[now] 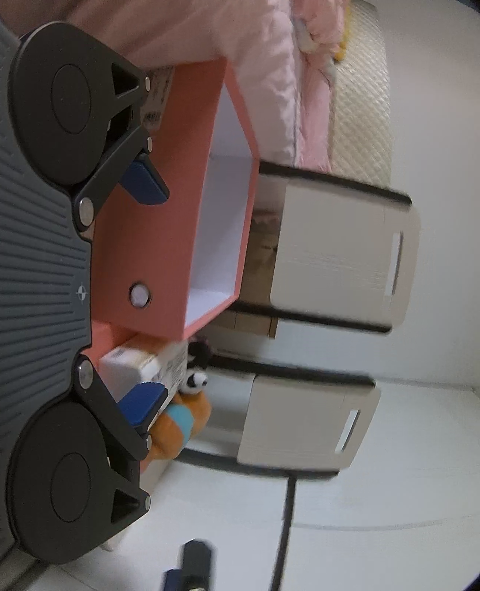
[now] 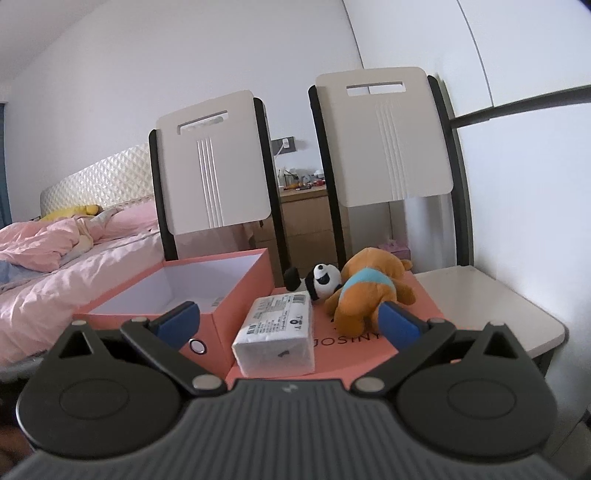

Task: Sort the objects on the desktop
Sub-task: 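Move the left tool to the white tissue pack and grasp it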

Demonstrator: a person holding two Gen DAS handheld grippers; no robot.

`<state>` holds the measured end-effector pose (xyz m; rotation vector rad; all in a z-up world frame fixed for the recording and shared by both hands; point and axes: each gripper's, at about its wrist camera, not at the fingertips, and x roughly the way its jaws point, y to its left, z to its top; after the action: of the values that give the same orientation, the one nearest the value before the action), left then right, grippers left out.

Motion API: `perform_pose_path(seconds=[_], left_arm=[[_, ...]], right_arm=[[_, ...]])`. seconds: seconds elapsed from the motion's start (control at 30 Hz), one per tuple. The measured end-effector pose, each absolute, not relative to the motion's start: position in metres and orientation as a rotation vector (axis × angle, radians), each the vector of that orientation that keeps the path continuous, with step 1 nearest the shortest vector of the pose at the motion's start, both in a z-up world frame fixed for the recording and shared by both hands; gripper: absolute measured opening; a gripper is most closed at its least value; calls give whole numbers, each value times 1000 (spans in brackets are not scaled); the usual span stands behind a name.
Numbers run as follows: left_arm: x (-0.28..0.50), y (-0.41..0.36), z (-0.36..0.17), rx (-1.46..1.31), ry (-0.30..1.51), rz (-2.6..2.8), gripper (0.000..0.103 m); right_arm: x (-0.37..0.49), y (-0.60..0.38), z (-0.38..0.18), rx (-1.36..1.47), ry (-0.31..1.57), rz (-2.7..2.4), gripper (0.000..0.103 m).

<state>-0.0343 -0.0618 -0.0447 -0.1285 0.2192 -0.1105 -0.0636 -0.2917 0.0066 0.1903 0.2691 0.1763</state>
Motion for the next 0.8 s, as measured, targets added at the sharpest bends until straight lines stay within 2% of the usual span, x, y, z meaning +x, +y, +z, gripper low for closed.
perform_pose_path(seconds=[0.27,0.8], left_arm=[[-23,-118,-75,-34,143,-200,103],[42,-185,-114,29,188,-116,103]], right_arm=[[-61,-312,-3,205,243,170,103],[-45,-357,-35,149,290,201,103]])
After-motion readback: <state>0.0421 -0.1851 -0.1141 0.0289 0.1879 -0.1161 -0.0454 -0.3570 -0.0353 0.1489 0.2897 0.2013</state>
